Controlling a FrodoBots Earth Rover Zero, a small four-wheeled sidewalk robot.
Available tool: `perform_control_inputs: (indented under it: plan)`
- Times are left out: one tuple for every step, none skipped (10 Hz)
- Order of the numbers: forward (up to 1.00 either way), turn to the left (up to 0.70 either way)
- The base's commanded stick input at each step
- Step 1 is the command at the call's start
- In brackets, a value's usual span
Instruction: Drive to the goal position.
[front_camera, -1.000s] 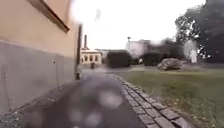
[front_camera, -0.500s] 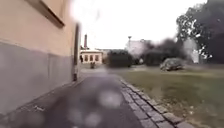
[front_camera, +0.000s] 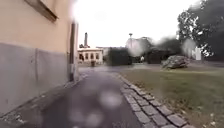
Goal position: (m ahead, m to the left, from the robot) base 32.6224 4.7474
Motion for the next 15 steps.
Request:
perform_control_inputs:
  plan:
    - [0.85,0.12]
    - [0.85,0.00]
    - [0.85,0.00]
    - [0.85,0.00]
    - [0.85,0.00]
    - [0.85,0.00]
    - [0.85,0.00]
    - [0.85,0.00]
    - [0.85,0.00]
    - [0.85,0.00]
    - [0.85,0.00]
    - [0.85,0.00]
    - [0.85,0.00]
    - [0.85,0.00]
    - [0.85,0.00]
